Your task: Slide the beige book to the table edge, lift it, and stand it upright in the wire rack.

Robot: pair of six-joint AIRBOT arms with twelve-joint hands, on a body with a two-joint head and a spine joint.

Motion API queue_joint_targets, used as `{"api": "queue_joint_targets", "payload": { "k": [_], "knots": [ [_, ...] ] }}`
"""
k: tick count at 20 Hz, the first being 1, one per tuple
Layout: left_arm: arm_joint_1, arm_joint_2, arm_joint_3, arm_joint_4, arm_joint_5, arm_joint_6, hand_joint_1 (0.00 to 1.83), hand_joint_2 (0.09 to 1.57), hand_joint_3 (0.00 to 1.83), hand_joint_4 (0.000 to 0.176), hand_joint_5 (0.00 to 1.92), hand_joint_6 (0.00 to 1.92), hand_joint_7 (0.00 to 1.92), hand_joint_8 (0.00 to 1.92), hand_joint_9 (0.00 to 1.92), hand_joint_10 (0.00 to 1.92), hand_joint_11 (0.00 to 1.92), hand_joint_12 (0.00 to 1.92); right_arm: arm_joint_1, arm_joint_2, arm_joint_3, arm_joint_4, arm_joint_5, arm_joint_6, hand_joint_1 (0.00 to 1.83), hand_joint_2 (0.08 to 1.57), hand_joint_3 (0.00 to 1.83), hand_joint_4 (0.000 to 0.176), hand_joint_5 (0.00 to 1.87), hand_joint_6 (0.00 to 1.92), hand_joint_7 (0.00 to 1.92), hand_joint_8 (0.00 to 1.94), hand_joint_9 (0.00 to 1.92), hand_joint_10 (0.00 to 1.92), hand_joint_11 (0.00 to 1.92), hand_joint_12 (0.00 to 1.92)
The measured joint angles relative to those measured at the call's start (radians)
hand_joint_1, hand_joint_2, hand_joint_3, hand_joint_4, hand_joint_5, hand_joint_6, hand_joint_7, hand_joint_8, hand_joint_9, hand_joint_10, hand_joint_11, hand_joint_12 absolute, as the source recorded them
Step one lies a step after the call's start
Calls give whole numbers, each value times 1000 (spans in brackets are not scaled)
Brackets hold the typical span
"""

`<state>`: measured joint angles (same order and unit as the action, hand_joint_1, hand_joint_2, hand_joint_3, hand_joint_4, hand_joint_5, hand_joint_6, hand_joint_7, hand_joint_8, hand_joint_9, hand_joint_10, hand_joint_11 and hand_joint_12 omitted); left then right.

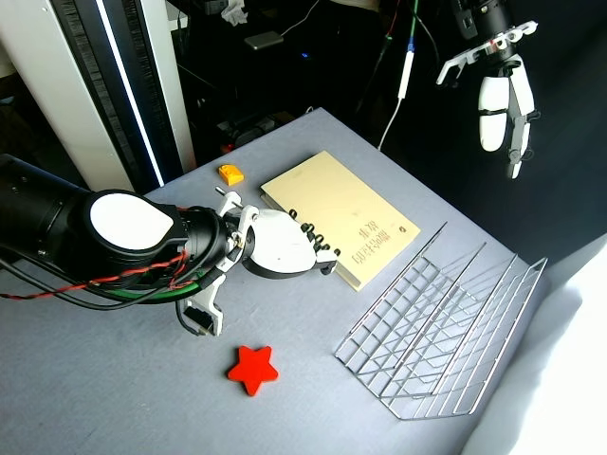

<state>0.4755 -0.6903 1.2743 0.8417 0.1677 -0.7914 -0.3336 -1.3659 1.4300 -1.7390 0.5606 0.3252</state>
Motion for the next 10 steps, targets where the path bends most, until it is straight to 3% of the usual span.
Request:
{"api": "queue_joint_targets", "payload": {
  "k": [2,3,5,6,10],
  "knots": [
    [2,0,-6,88,32,-54,166,1172,0,0,329,0,338,0,313,1,0,853,0,-1,0,0,-1,-1,222,1091,0,0,353,6,340,6,343,7,0,881],
    [16,0,-6,275,34,-233,166,1172,0,0,329,0,338,0,313,1,0,854,0,-3,0,0,-2,-1,222,1091,0,0,354,6,340,5,343,7,0,882],
    [30,0,-2,467,26,-436,166,1172,0,0,329,0,338,0,313,1,0,854,0,-11,2,0,-6,-2,221,1091,0,0,354,6,340,5,343,6,0,882],
    [37,-4,0,520,16,-492,150,1170,0,0,341,4,351,3,322,3,0,832,0,-15,2,0,-5,-2,164,1101,2,0,293,0,296,0,293,0,0,780],
    [70,-5,-1,760,-28,-756,150,1169,0,0,342,3,352,3,323,3,0,829,8,-32,2,-1,-5,-3,162,1101,2,0,290,0,294,0,291,0,0,773]
  ]
}}
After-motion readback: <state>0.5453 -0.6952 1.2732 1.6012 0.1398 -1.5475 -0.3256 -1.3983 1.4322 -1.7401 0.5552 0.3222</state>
